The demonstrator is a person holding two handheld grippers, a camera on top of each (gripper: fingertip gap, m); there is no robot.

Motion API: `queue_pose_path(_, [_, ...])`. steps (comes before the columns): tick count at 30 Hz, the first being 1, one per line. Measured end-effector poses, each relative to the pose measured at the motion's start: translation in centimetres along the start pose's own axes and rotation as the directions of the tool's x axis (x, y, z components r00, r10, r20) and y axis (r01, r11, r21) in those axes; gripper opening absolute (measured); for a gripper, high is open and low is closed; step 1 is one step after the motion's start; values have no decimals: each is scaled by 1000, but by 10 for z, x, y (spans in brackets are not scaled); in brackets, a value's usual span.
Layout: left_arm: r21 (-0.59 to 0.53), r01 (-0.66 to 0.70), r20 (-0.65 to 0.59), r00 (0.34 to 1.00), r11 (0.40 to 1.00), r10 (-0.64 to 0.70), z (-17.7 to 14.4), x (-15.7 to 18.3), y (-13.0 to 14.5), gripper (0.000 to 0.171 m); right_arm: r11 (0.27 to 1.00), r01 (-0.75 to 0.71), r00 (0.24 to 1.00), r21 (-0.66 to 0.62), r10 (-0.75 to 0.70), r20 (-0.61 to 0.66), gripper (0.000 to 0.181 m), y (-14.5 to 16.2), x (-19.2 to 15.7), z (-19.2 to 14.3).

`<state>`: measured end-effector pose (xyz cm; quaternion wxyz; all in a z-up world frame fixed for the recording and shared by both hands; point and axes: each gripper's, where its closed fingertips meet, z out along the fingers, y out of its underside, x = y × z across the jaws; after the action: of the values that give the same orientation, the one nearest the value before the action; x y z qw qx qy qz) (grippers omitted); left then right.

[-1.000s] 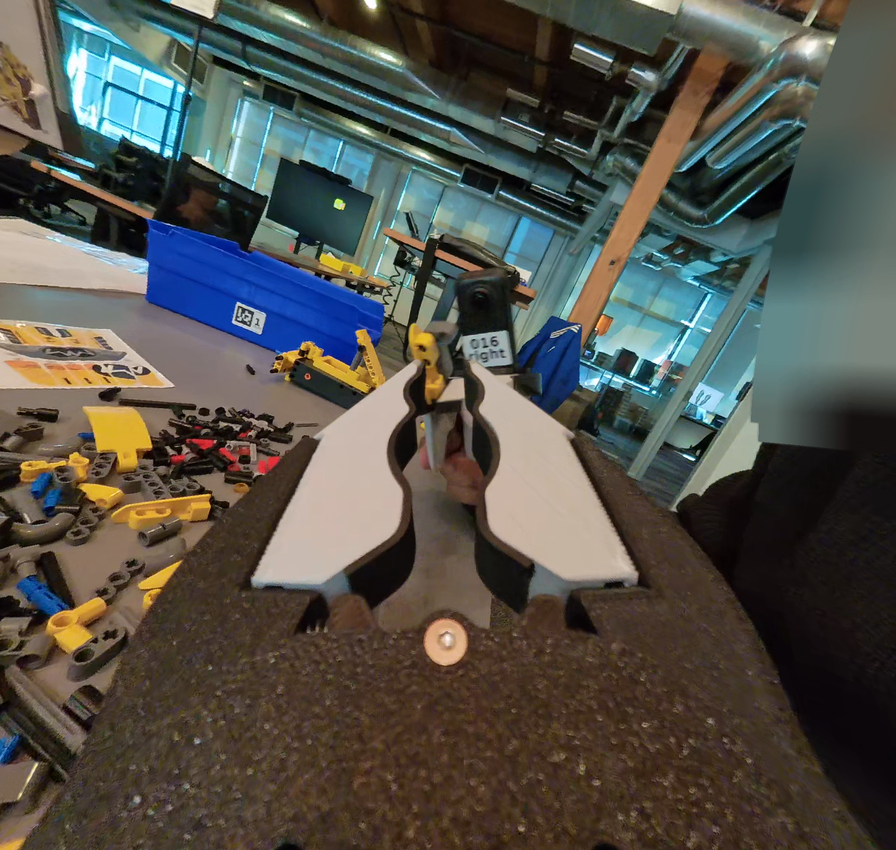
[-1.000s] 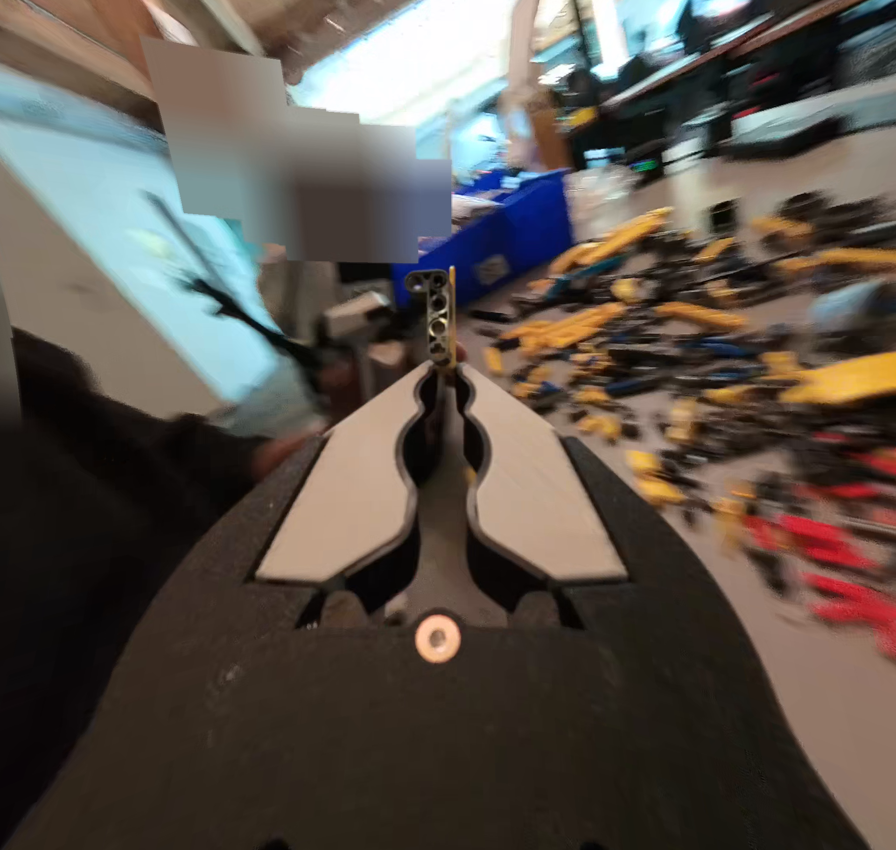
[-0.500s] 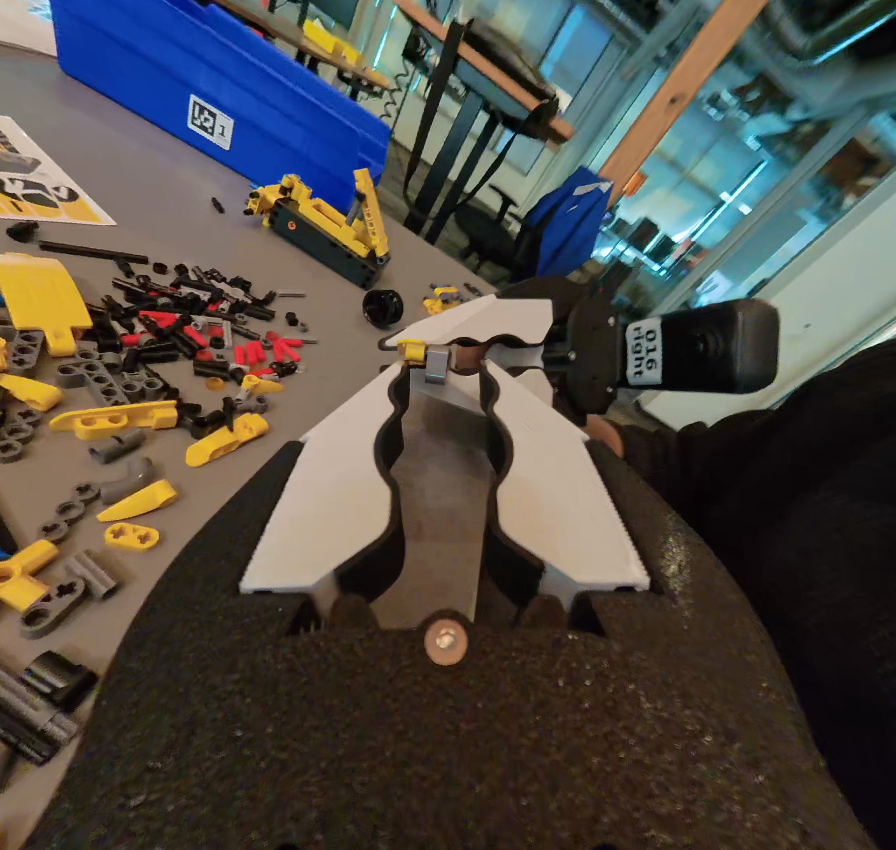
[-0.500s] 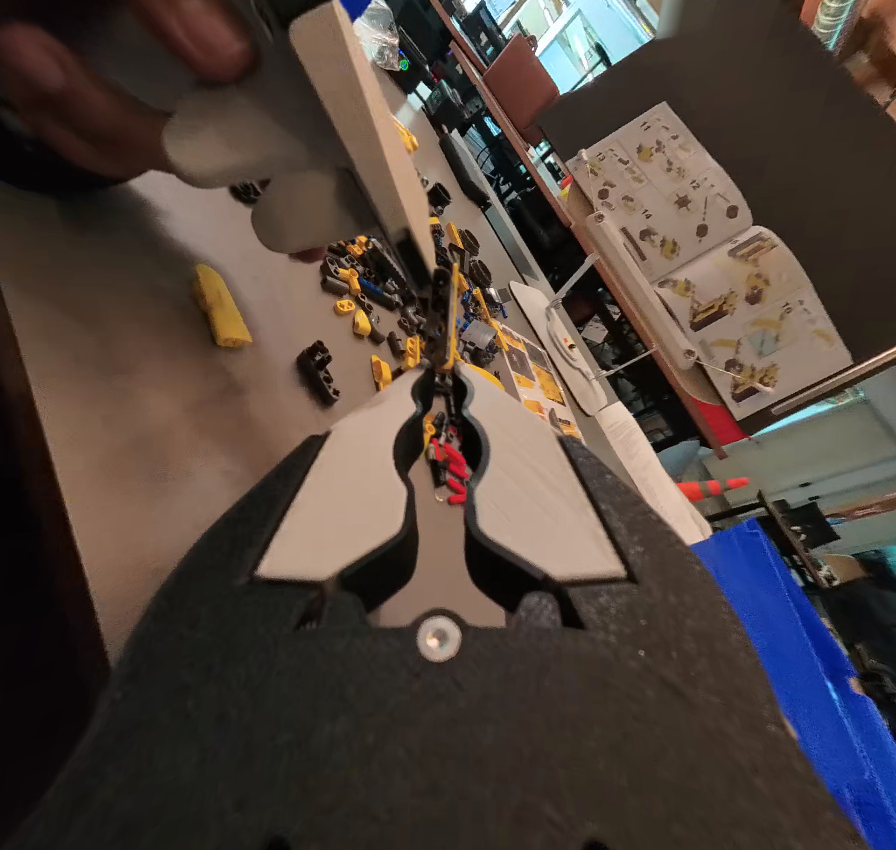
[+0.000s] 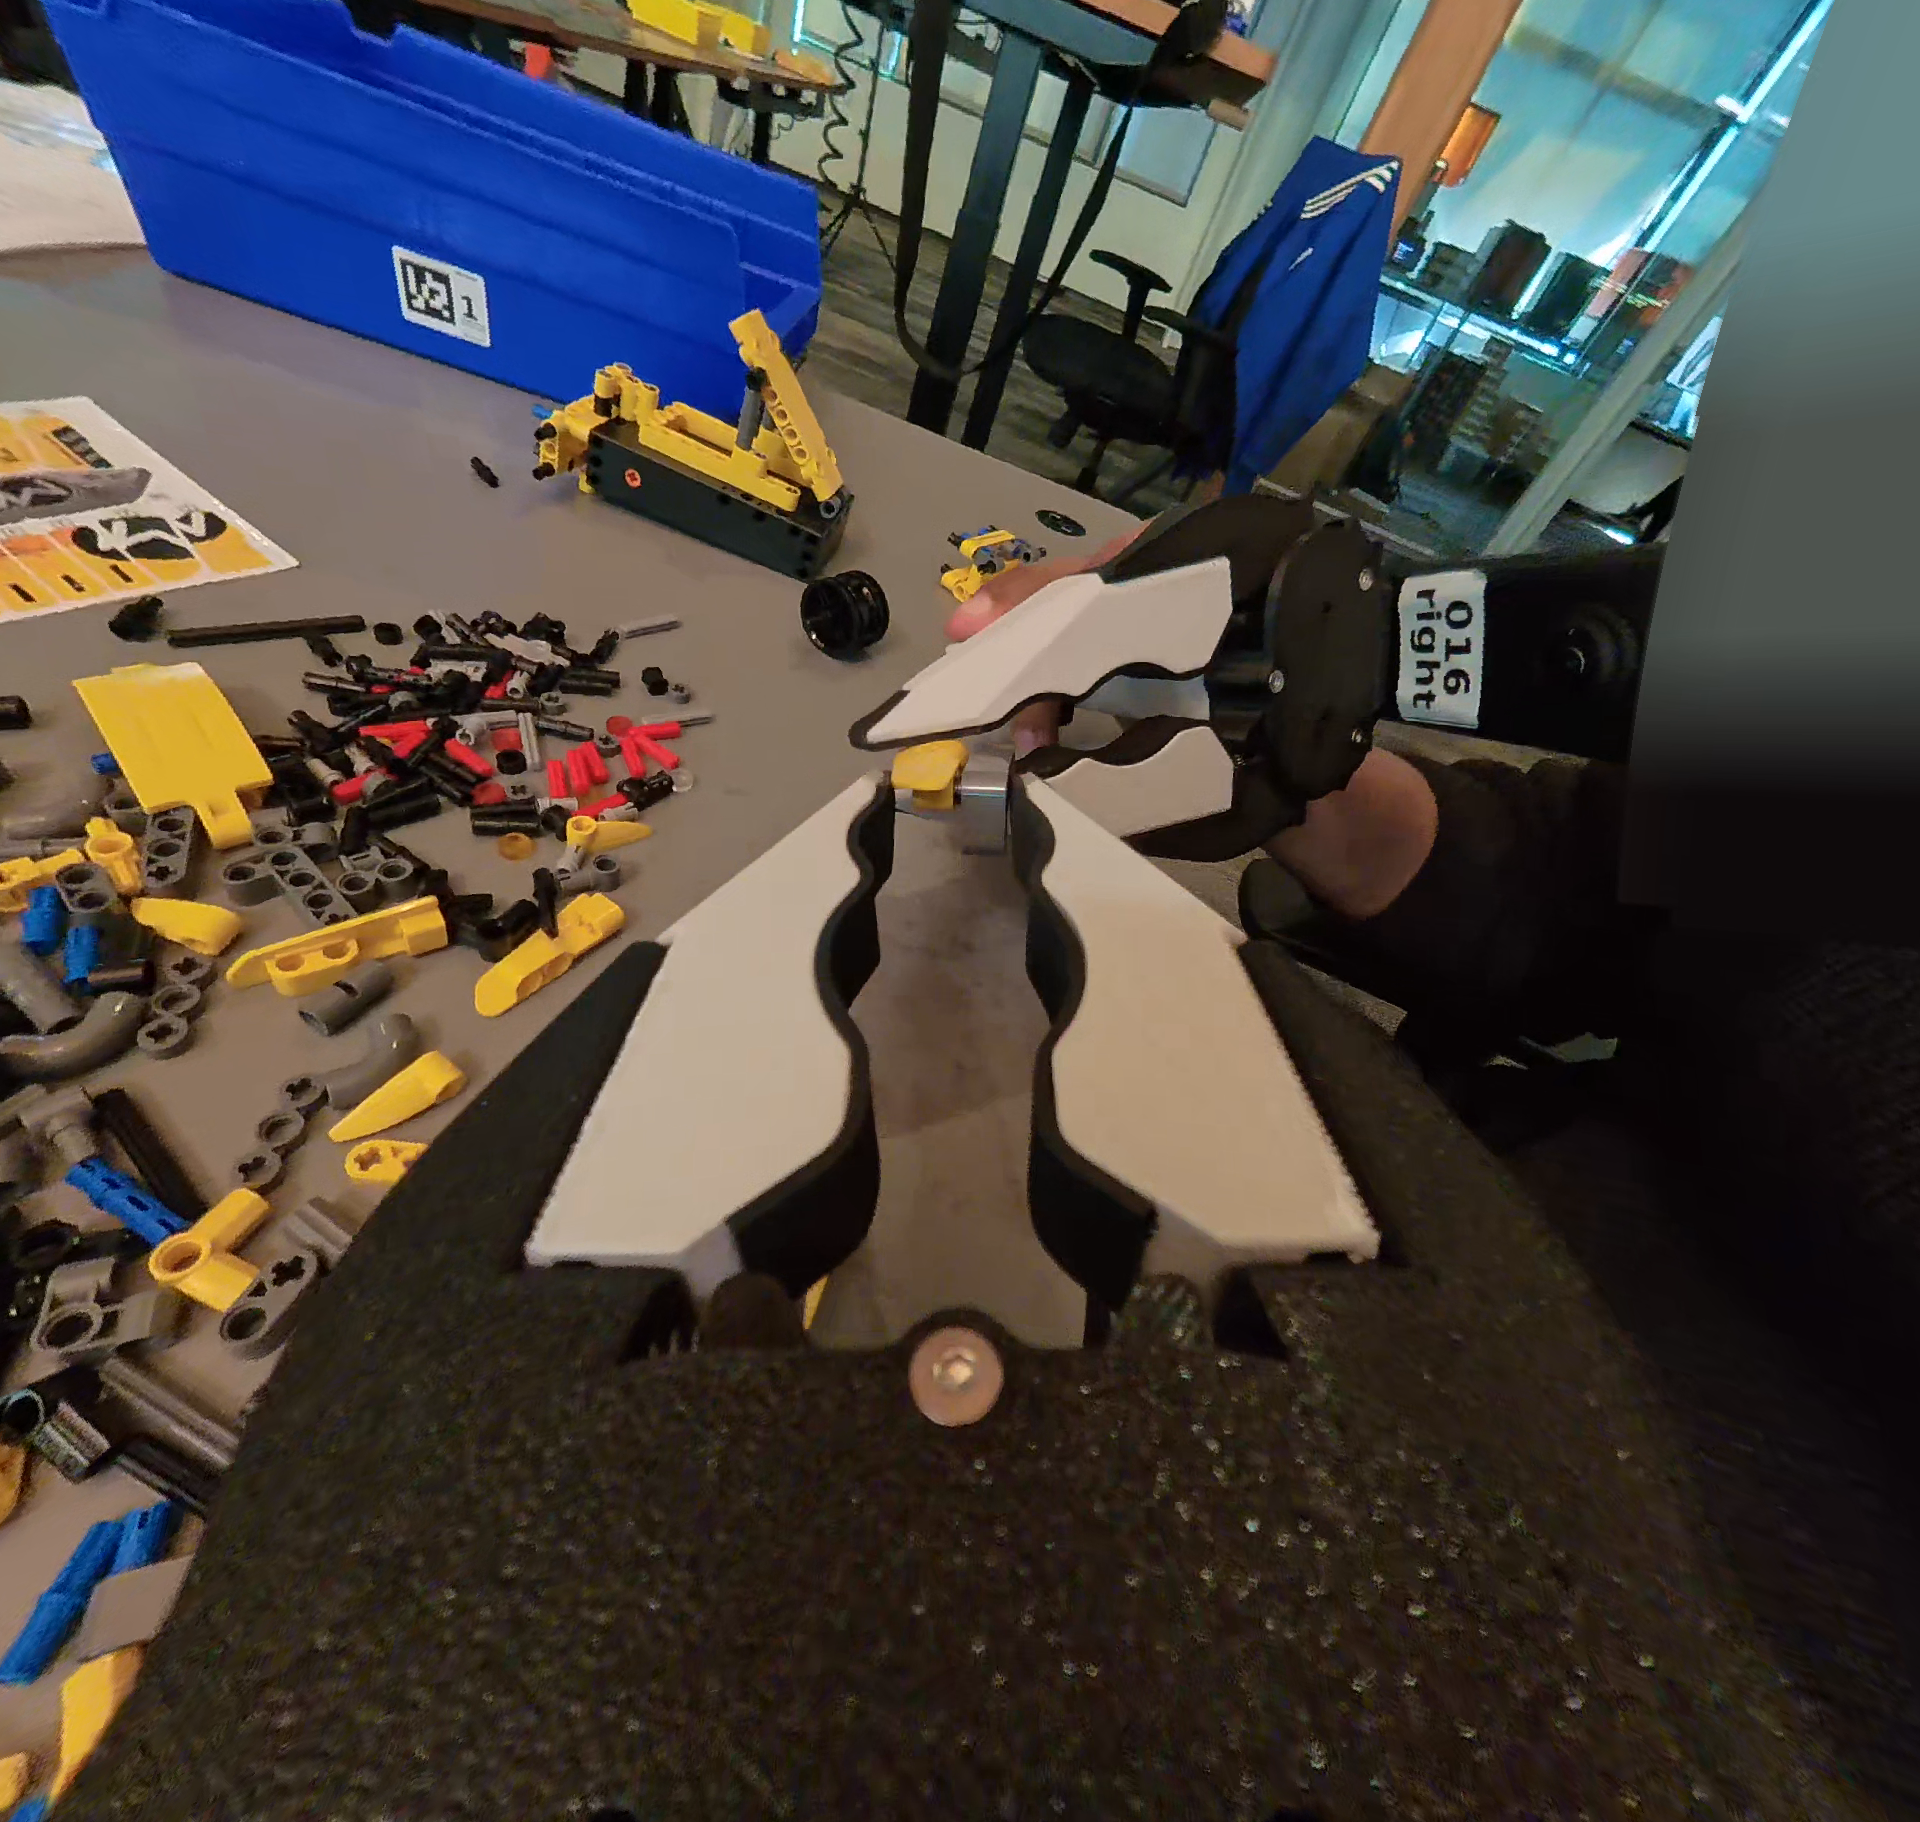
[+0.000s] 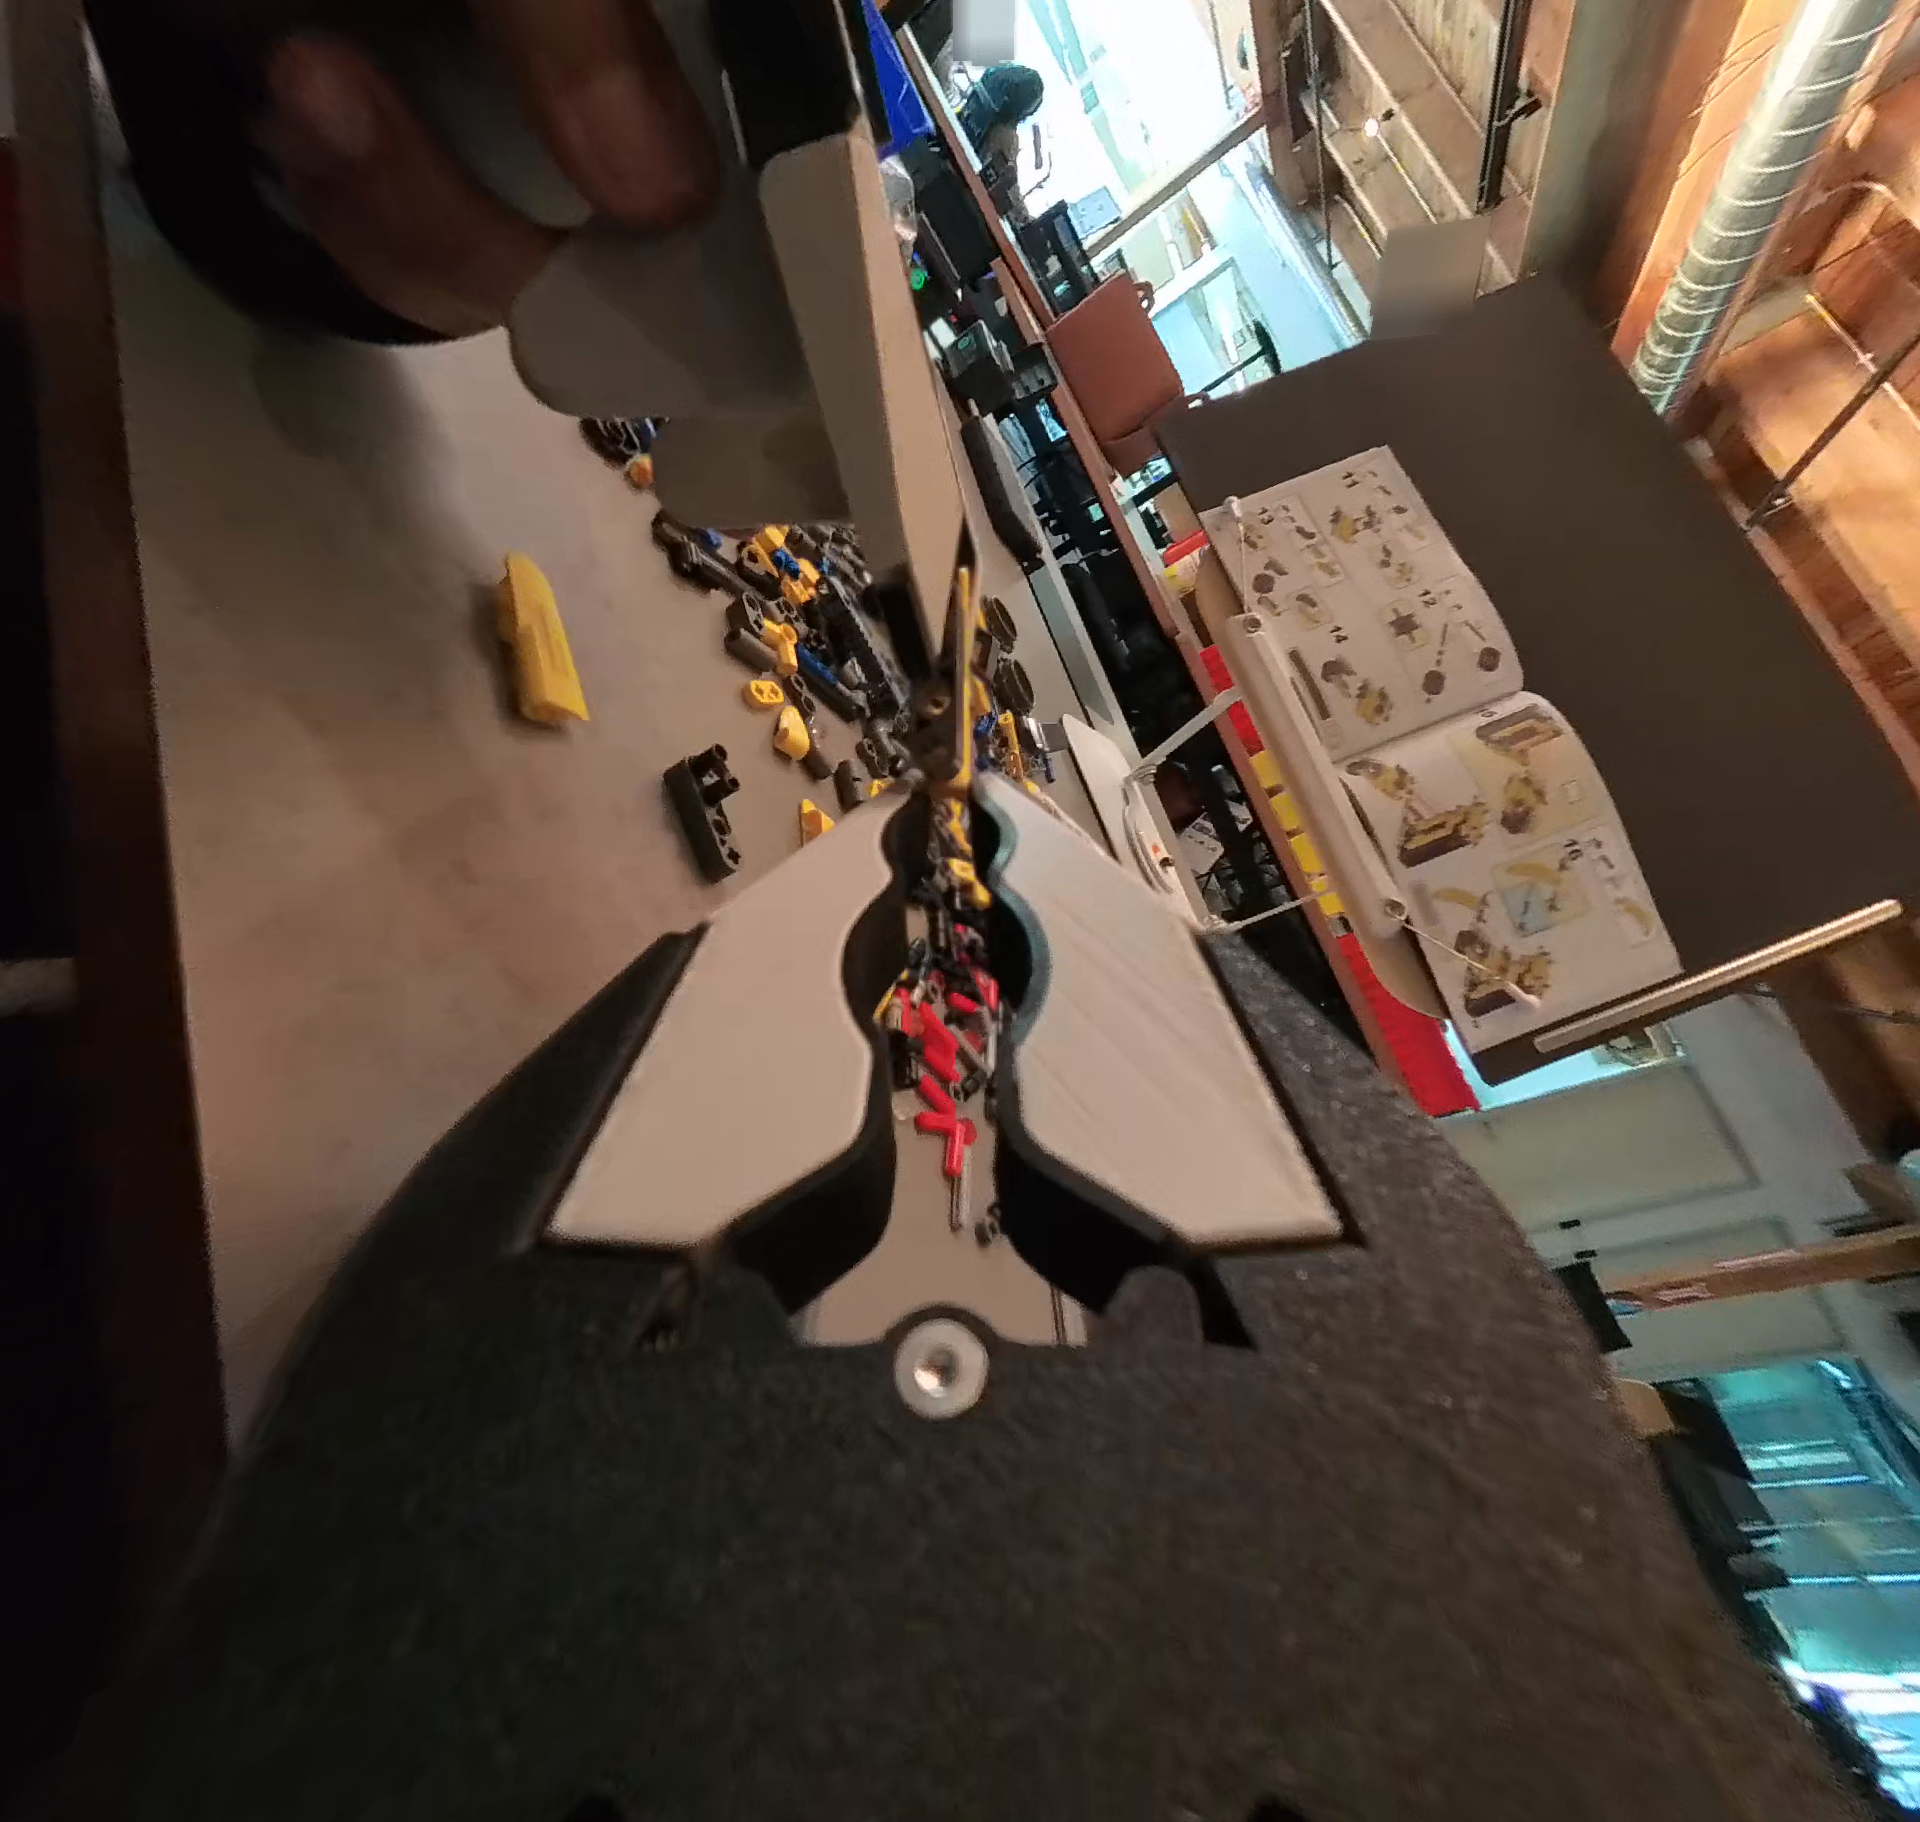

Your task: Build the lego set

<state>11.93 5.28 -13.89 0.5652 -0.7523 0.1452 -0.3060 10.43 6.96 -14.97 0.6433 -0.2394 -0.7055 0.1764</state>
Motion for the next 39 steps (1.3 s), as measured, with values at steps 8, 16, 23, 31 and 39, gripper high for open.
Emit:
queue_pose_path(8, [80, -24, -13, 1000, 997, 26, -8, 0, -11, 21, 876, -478, 859, -63, 481, 177, 65, 11, -1, -7])
queue_pose_path(16, [129, -61, -100, 992, 990, 75, -10, 15, -15, 21, 407, -910, 383, 78, 752, 536, 59, -40, 19, -28])
queue_pose_path(23, [172, -143, -128, 978, 975, 166, -9, 30, -18, 21, 355, -932, 322, 70, 727, 607, 46, -50, 16, -32])
queue_pose_path(31, [198, -161, -150, 970, 967, 193, -12, 35, -20, 21, 387, -920, 338, 58, 713, 615, 28, -53, 10, -31])
queue_pose_path(39, [199, -176, -155, 966, 964, 208, -12, 38, -19, 20, 396, -916, 345, 61, 700, 626, 24, -53, 10, -33])
